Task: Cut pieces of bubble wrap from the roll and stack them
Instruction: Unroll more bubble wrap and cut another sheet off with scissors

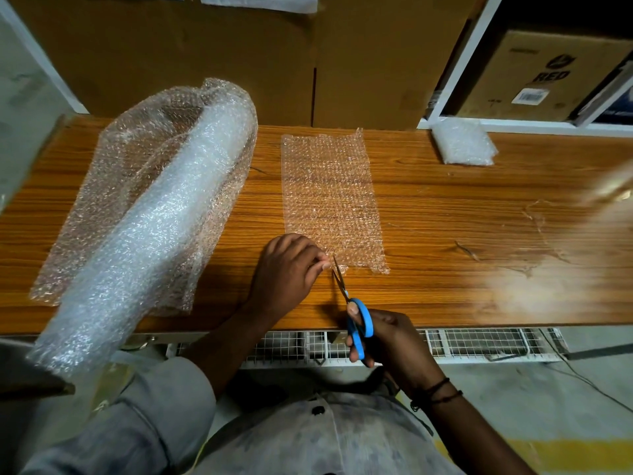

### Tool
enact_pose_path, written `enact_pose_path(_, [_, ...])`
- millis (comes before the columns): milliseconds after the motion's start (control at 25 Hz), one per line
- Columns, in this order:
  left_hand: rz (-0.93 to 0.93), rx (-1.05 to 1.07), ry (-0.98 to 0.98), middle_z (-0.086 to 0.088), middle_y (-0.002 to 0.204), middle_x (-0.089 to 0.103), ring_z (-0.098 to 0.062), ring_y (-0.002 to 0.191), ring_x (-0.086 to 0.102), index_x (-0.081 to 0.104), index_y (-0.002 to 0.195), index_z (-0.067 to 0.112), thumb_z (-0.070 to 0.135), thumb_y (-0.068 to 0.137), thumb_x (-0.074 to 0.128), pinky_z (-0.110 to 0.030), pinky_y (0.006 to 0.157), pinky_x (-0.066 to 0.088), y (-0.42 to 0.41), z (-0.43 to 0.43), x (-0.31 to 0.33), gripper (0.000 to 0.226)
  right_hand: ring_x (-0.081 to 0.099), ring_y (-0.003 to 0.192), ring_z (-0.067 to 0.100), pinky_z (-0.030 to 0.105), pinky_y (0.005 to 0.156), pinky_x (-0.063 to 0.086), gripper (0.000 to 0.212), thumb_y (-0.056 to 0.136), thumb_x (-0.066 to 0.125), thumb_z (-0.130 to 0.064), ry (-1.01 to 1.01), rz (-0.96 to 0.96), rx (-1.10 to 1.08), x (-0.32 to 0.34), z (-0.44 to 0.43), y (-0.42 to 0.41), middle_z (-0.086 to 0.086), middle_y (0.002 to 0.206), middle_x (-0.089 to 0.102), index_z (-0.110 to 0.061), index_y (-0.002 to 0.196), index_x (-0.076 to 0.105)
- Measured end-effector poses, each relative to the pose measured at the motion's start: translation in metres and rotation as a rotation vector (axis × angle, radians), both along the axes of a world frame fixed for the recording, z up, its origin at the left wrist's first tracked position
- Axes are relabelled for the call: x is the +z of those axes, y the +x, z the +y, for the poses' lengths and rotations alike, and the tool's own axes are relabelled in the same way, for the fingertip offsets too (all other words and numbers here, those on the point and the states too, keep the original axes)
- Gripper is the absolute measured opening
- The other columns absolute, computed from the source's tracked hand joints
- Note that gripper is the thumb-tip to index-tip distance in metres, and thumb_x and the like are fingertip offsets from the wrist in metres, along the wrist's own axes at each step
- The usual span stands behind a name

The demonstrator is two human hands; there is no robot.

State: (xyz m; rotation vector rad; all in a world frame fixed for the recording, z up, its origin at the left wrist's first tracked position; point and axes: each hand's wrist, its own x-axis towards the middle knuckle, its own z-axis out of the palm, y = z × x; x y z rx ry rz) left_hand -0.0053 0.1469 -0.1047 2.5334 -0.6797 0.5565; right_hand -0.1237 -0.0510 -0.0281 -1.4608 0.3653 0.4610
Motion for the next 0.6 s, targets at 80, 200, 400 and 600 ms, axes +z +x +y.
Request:
enact_pose_path(80, [-0.014,-0.006,0.002,0.008,0.105,0.066,-0.022,0.11,0.059,0.07,0.1,0.025,0.041,0.1,0.059,-0.039,0.093,0.042,-0.001,0.0,0.001,0.019,0.064,0.056,0.028,0.027,0.047,0.039,0.036,0.079,0.077,-0.046,-0.03,-0.021,-0.008,-0.002,0.006,0.005,0.02,0.074,0.069,-0.011,0.084,0.08])
enact_pose_path(200, [-0.028,-0.009,0.018,0.008,0.105,0.066,-0.022,0.111,0.059,0.07,0.1,0.025,0.037,0.101,0.062,-0.039,0.093,0.041,-0.001,-0.001,0.002,0.015,0.065,0.055,0.024,0.028,0.048,0.039,0.044,0.076,0.077,-0.051,-0.1,-0.066,-0.037,-0.006,0.014,0.012,0.016,0.071,0.07,-0.01,0.088,0.081])
enact_pose_path(400, [-0.046,-0.01,0.036,0.006,0.109,0.067,-0.022,0.111,0.059,0.07,0.102,0.023,0.036,0.101,0.06,-0.039,0.092,0.041,-0.002,0.001,0.004,0.017,0.062,0.051,0.022,0.025,0.048,0.036,0.051,0.071,0.078,-0.058,-0.174,-0.084,-0.065,-0.011,0.021,0.019,0.015,0.065,0.07,-0.009,0.083,0.082])
enact_pose_path(600, [-0.042,-0.011,0.051,0.005,0.111,0.067,-0.023,0.111,0.059,0.068,0.103,0.022,0.035,0.102,0.058,-0.04,0.091,0.042,-0.003,0.001,0.005,0.017,0.048,0.037,0.013,0.023,0.046,0.035,0.044,0.082,0.08,-0.05,-0.241,-0.043,-0.06,-0.011,0.023,0.023,0.014,0.055,0.065,-0.008,0.069,0.076])
